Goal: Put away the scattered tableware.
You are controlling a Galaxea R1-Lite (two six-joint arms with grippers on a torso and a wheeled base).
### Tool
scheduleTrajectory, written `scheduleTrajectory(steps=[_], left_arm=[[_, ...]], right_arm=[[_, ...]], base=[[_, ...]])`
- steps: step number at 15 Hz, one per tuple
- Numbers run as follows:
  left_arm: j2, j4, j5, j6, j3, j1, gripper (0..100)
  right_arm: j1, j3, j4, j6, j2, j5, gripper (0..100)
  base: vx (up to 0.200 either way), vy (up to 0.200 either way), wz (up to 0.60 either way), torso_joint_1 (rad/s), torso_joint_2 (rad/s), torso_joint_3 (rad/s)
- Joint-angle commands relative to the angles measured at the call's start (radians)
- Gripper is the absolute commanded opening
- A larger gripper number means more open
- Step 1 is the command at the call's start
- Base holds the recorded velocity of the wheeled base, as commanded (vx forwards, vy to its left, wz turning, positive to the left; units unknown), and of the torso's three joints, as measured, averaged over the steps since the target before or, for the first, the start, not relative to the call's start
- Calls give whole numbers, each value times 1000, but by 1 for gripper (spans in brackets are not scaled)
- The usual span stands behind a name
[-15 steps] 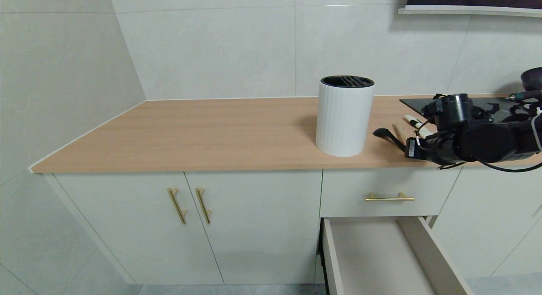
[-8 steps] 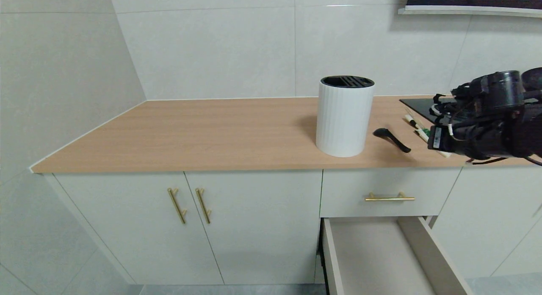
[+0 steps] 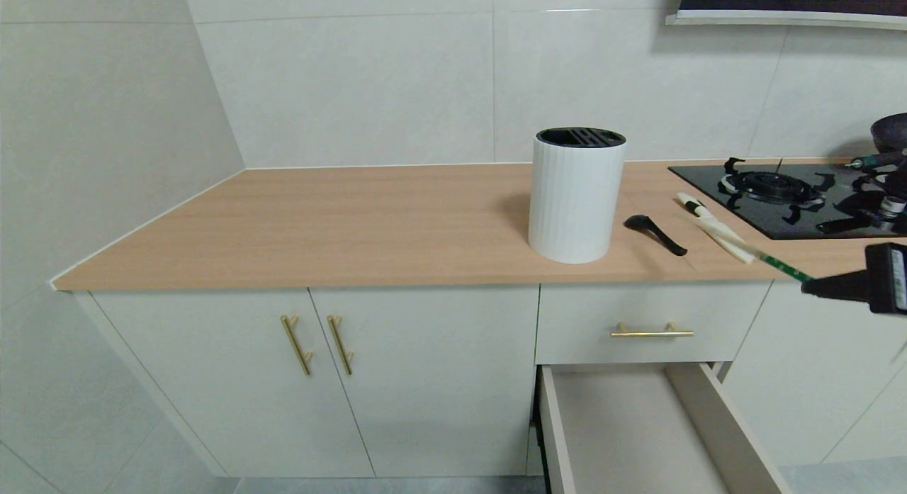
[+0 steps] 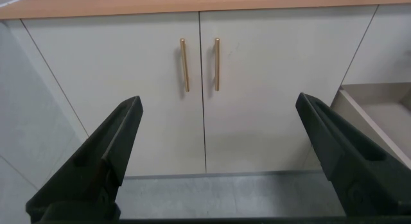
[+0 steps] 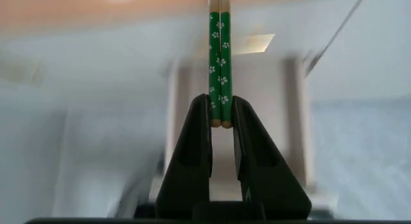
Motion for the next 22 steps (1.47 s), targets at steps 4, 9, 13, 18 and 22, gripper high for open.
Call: scheduleTrajectory(steps=[4, 9, 13, 18, 22], left_arm=[[1, 0, 0, 0, 0, 0, 100], [1, 0, 0, 0, 0, -1, 100], [1, 0, 0, 0, 0, 0, 100], [1, 0, 0, 0, 0, 0, 100], [1, 0, 0, 0, 0, 0, 100]], right_arm=[[33, -51, 203, -83, -89, 187, 0], [34, -15, 205, -134, -37, 200, 0], [34, 2, 199, -154, 0, 199, 0], [34, 15, 194, -158, 69, 194, 0], [34, 25, 189, -180, 98, 194, 0]], base=[[0, 0, 0, 0, 0, 0], [0, 0, 0, 0, 0, 0], [0, 0, 0, 0, 0, 0], [0, 0, 0, 0, 0, 0], [0, 0, 0, -74, 195, 121]])
